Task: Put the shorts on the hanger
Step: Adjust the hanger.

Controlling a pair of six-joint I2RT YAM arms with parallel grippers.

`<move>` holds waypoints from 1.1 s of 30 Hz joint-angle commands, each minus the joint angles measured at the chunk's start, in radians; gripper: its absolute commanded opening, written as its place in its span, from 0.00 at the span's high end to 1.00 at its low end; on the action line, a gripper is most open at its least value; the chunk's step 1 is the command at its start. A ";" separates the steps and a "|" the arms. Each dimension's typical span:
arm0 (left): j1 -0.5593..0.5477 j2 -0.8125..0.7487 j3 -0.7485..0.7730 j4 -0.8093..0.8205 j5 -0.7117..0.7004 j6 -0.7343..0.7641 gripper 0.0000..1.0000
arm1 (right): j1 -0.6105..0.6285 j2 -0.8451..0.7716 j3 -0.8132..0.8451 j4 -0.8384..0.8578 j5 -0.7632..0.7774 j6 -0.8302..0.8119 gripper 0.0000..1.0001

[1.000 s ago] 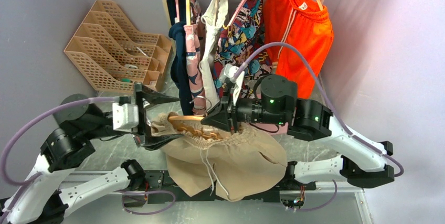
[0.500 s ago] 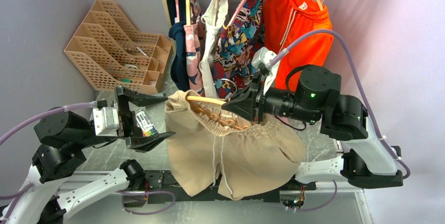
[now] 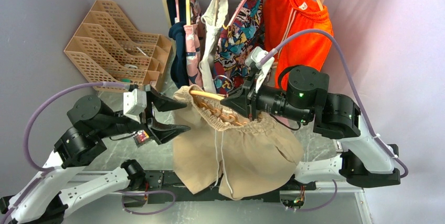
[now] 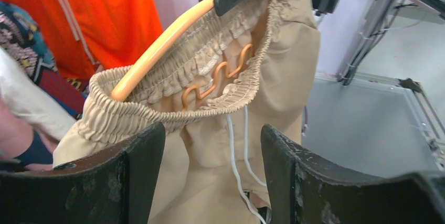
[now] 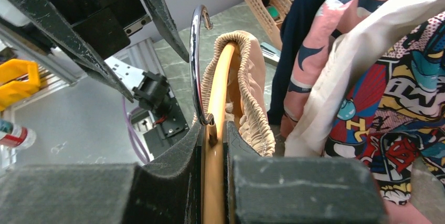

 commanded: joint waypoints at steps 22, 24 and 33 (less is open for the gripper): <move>-0.002 0.139 -0.110 0.083 -0.166 -0.779 0.51 | -0.005 0.059 -0.053 0.181 0.239 -0.013 1.00; -0.003 0.143 -0.100 0.085 -0.164 -0.786 0.51 | -0.005 0.057 -0.065 0.189 0.233 -0.012 1.00; -0.005 0.107 0.003 -0.031 -0.257 -0.663 0.49 | -0.004 0.025 0.008 0.081 0.102 -0.044 1.00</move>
